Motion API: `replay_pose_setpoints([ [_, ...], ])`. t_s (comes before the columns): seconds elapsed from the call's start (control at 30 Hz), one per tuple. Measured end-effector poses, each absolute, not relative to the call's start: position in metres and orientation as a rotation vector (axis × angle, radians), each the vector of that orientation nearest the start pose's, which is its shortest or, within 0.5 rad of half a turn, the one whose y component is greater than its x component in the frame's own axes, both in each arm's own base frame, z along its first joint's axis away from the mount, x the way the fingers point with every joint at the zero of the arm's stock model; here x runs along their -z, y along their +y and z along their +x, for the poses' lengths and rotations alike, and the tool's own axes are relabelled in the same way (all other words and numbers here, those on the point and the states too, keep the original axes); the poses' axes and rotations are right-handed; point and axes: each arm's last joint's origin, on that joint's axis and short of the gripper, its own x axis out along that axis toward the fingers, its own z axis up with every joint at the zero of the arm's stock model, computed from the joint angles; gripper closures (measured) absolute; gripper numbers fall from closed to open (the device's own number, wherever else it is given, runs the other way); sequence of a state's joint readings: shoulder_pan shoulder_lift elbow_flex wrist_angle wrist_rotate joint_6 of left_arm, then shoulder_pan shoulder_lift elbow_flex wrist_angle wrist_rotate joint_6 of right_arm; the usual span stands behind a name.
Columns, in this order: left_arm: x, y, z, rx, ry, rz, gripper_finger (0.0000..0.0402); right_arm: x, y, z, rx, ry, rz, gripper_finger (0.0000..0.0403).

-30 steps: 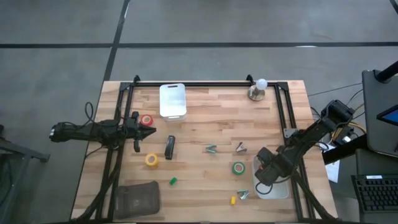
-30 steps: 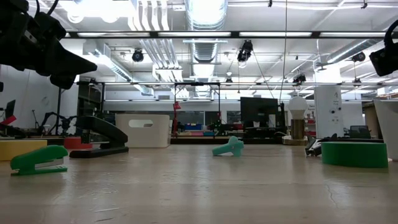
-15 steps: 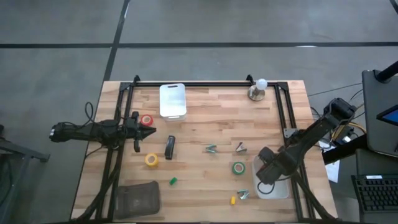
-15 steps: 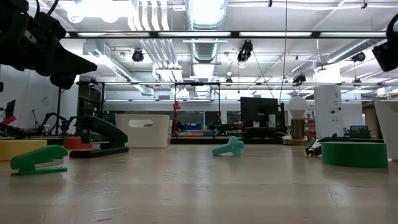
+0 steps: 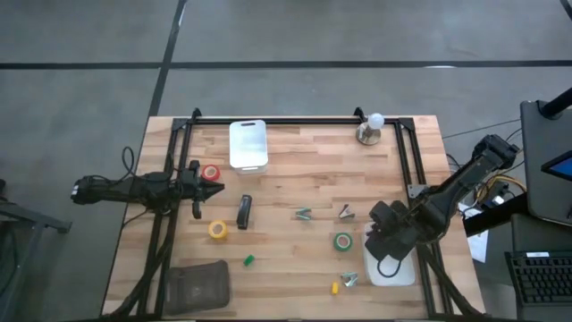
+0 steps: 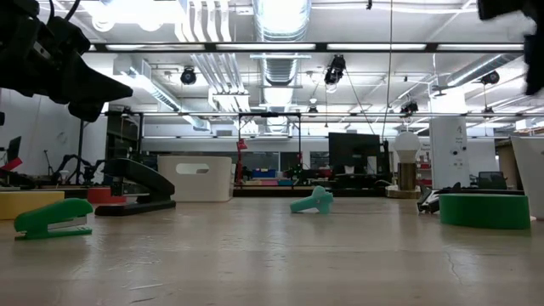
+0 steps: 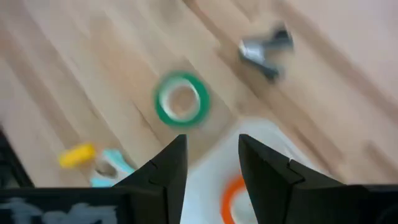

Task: Pick and place Stapler, Stapler remover, tape
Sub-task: Put the green tape into the bottom white bin

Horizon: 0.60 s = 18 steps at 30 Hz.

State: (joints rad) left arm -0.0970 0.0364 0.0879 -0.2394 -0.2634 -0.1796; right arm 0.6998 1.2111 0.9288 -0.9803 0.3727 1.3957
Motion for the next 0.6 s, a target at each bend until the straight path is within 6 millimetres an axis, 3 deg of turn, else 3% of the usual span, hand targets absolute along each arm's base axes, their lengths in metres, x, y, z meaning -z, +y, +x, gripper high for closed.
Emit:
replay_pose_setpoints([
  [0.2,-0.168,-0.001,0.092,-0.182,0.169,-0.145,0.0369,-0.253,0.132,0.197,0.43,1.005,0.377,0.0263],
  [0.43,-0.168,-0.001,0.092,-0.182,0.169,-0.145,0.0369,-0.238,0.14,0.238,0.377,1.066,0.131,0.0263],
  [0.6,-0.168,-0.001,0.092,-0.182,0.17,-0.145,0.0369,-0.224,0.141,0.257,0.343,1.157,0.046,0.0254],
])
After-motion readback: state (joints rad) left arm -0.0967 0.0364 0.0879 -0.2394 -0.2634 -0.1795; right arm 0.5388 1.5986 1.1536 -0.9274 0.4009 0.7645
